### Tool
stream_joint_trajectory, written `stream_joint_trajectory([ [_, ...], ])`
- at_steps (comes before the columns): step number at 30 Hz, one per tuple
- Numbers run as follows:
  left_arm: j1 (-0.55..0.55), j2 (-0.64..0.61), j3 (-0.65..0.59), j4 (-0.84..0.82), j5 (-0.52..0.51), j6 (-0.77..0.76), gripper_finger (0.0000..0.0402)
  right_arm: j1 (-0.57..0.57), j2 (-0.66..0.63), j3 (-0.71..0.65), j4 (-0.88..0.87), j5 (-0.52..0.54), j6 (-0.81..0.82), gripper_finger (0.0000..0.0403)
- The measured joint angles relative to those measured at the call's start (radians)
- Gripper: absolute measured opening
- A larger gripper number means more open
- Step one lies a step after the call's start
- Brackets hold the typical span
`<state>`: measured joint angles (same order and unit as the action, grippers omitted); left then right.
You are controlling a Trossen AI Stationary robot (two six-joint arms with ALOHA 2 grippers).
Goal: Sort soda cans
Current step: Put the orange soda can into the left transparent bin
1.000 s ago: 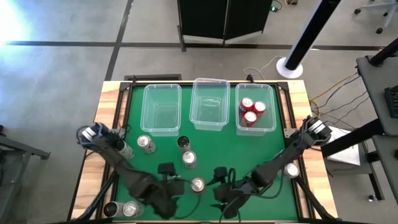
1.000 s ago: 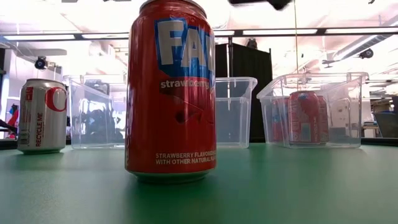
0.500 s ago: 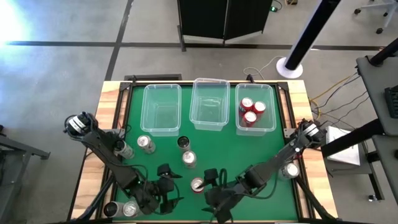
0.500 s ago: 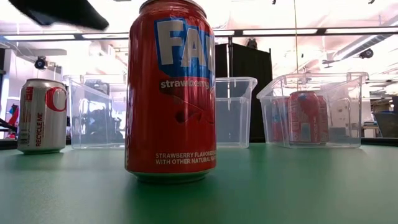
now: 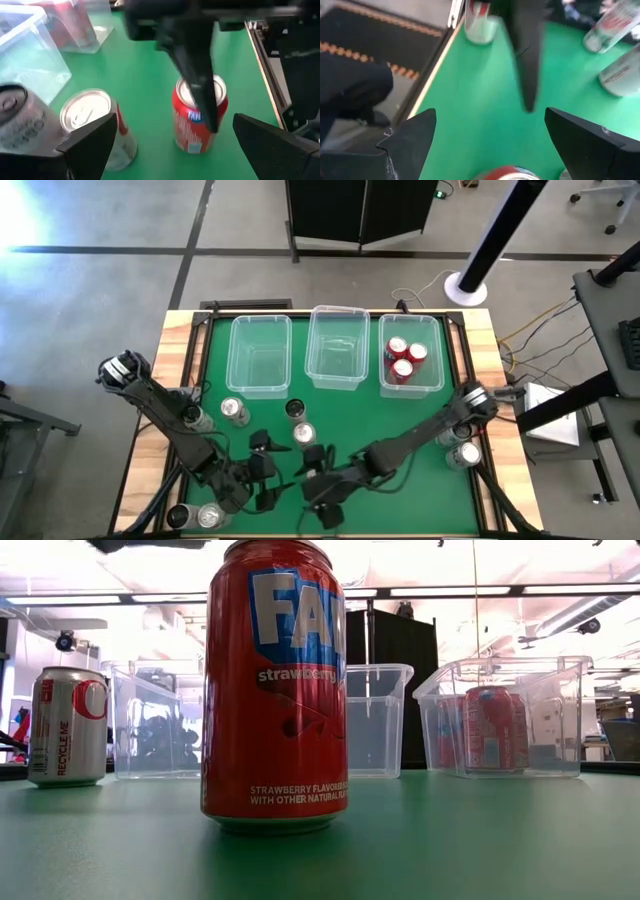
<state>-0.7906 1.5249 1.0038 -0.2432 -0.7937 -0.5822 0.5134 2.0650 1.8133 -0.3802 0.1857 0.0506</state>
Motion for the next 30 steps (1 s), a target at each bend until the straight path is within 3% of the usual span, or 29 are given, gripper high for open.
stream_joint_trajectory([
  [6,0.001,-0.006,-0.021,-0.028,0.014,-0.056,0.0382,0.012,0.085,0.212,-0.205,0.002,-0.023,0.0368],
  [10,0.004,-0.004,-0.025,-0.040,0.006,-0.055,0.0382,0.018,0.093,0.284,-0.287,-0.003,-0.025,0.0368],
  [27,0.002,-0.004,-0.024,-0.037,0.009,-0.064,0.0382,0.037,0.083,0.245,-0.393,0.027,0.088,0.0368],
  [30,0.002,-0.004,-0.024,-0.037,0.009,-0.063,0.0382,0.034,0.081,0.245,-0.450,0.085,0.090,0.0368],
])
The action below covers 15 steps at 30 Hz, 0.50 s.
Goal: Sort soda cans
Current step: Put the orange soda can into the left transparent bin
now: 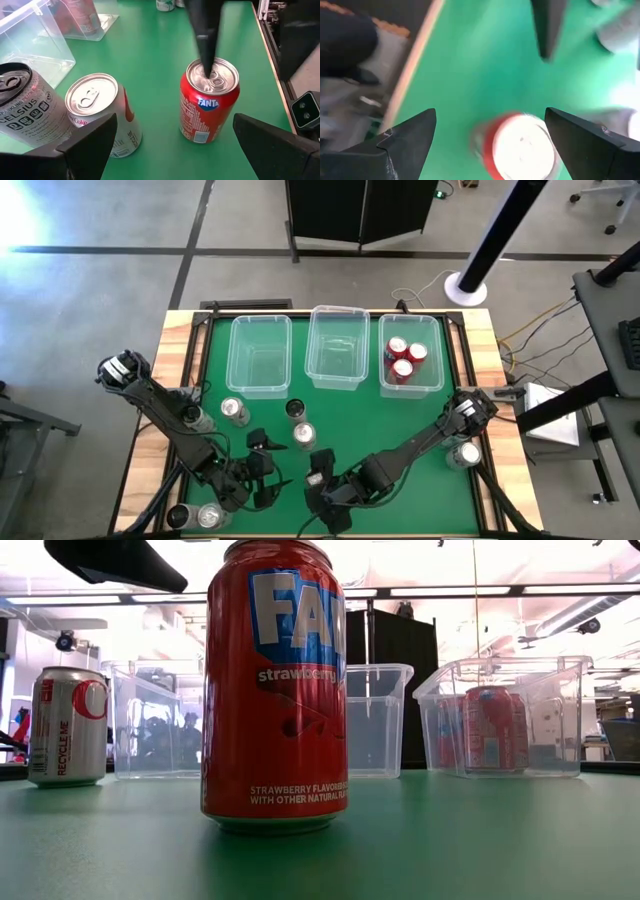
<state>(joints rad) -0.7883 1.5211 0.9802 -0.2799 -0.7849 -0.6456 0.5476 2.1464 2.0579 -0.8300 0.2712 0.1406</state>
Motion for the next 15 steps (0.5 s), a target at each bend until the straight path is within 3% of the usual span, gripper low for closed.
stream_joint_trajectory([
  [8,0.000,0.000,0.000,0.000,-0.014,0.005,0.0382,-0.046,0.001,-0.039,-0.003,0.041,0.011,0.0368],
  [15,0.000,0.000,0.000,-0.001,-0.017,0.008,0.0382,-0.092,0.001,-0.109,0.007,-0.118,0.072,0.0368],
])
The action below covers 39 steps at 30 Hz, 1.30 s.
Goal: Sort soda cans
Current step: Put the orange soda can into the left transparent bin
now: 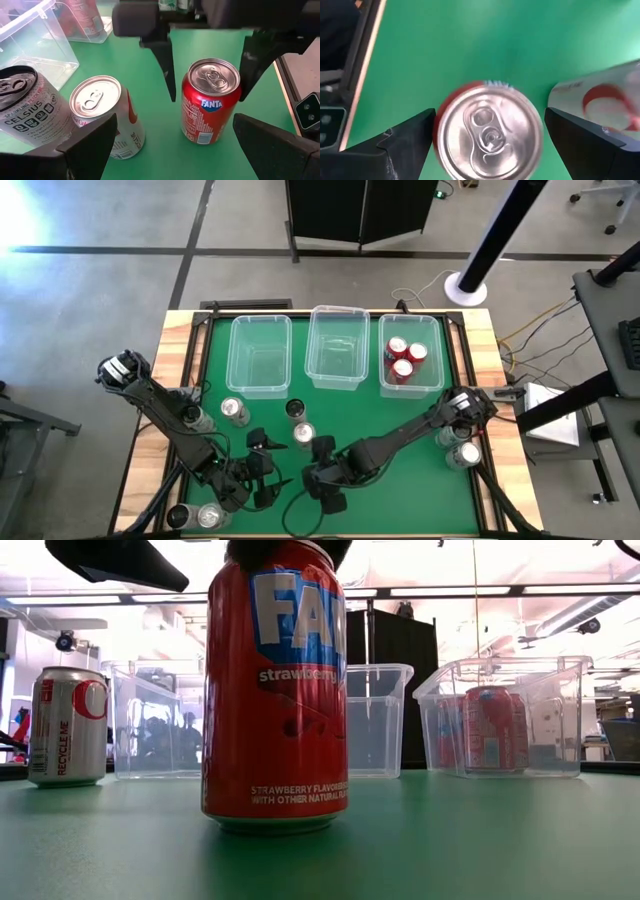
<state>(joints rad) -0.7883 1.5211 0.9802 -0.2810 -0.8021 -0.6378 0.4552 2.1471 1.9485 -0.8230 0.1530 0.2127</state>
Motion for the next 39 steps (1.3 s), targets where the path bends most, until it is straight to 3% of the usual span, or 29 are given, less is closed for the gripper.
stream_joint_trajectory([
  [9,0.000,0.000,0.000,-0.004,-0.001,0.000,0.0382,-0.006,0.000,-0.058,0.062,-0.004,0.003,0.0361],
  [16,0.000,0.000,0.000,-0.004,-0.002,0.008,0.0382,-0.006,0.000,-0.055,0.071,-0.004,0.004,0.0296],
  [20,0.000,0.000,0.000,-0.007,-0.017,0.017,0.0382,-0.001,-0.023,-0.036,0.031,-0.006,-0.001,0.0296],
  [24,-0.006,0.000,0.000,-0.010,-0.042,0.016,0.0382,0.019,-0.129,-0.018,-0.107,0.013,0.014,0.0296],
  [27,-0.010,0.000,0.000,-0.015,-0.048,0.017,0.0382,0.042,-0.240,-0.047,-0.193,0.089,0.089,0.0296],
  [31,-0.010,0.000,0.000,-0.006,-0.048,0.018,0.0382,0.072,-0.400,-0.130,-0.317,0.294,0.208,0.0296],
  [35,-0.010,0.000,0.000,0.004,-0.049,0.018,0.0382,0.072,-0.599,-0.275,-0.420,0.481,0.393,0.0296],
  [39,-0.010,0.000,0.000,0.017,-0.053,0.019,0.0382,0.036,-0.784,-0.459,-0.467,0.564,0.585,0.0298],
])
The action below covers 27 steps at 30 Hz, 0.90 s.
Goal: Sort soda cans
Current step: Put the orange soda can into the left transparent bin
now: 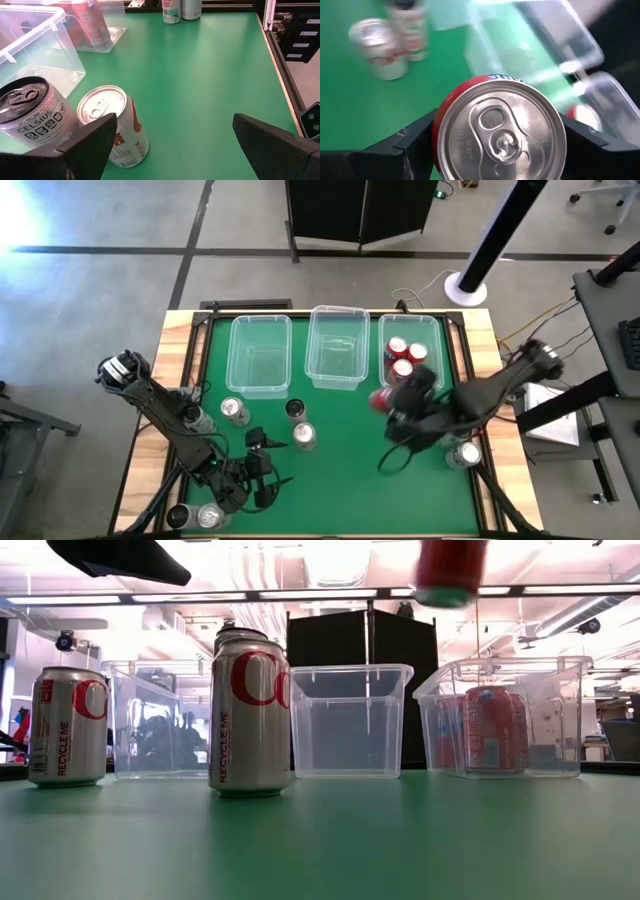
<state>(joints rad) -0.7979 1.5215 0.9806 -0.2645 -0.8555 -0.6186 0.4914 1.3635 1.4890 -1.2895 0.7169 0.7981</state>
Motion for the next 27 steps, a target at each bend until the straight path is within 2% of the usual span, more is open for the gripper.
stream_joint_trajectory([
  [6,0.003,0.000,0.000,0.011,-0.003,0.008,0.0382,-0.140,-0.252,-0.228,-0.020,0.050,0.186,0.0298],
  [11,0.008,0.000,0.000,0.011,-0.003,0.008,0.0382,-0.273,-0.375,-0.309,-0.014,0.030,0.198,0.0299],
  [17,0.010,0.000,0.000,0.011,-0.003,0.010,0.0382,-0.366,-0.402,-0.327,-0.010,-0.065,0.140,0.0299],
  [27,0.013,0.000,0.000,0.011,-0.003,0.010,0.0382,-0.469,-0.380,-0.329,-0.014,-0.129,0.097,0.0300],
])
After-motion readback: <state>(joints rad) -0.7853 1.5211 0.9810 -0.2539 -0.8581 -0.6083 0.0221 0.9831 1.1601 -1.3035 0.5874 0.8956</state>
